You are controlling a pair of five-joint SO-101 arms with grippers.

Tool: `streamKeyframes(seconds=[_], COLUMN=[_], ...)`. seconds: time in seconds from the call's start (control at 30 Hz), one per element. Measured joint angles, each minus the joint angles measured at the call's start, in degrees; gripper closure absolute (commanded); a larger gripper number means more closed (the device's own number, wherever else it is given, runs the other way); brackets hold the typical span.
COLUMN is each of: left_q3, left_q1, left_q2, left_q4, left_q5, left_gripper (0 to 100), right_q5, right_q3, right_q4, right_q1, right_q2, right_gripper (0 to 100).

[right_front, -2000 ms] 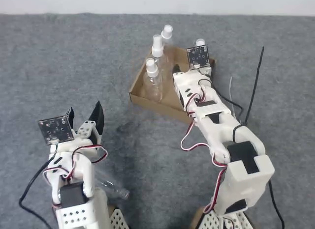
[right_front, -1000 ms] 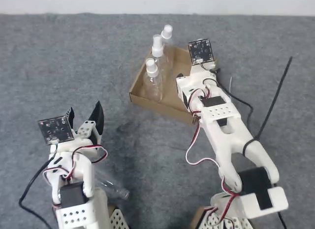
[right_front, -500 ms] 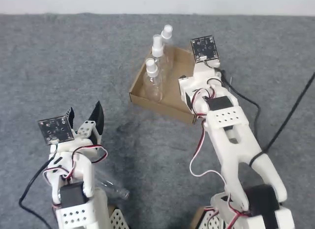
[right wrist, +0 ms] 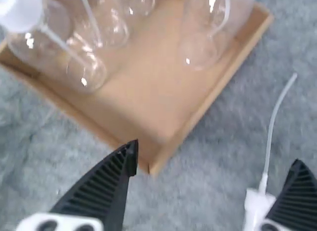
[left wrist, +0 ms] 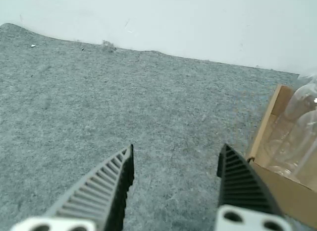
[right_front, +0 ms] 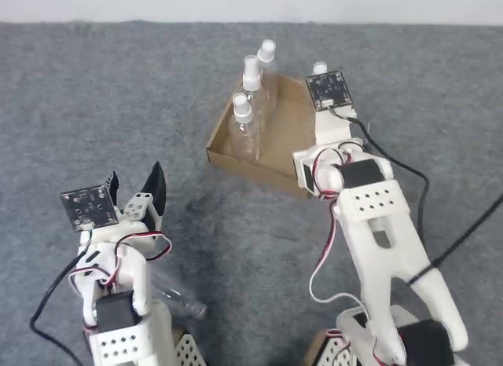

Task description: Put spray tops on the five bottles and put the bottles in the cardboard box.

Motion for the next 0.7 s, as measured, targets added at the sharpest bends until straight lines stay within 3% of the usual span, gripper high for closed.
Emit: streamKeyframes(seconds=[0.3,0.7], left_q3=[0.0,0.0], left_q1=[0.0,0.0], left_q2=[0.0,0.0], left_q4=[0.0,0.0], left_q5=[0.0,0.0], left_gripper=[74,74], right_q5=[0.97,13.63], right_q3=[0.0,0.88], right_q4=[12.48,23.38], right_q1=[1.05,10.2], right_q2=[-7.82,-8.7], right_gripper=[60.4,60.4])
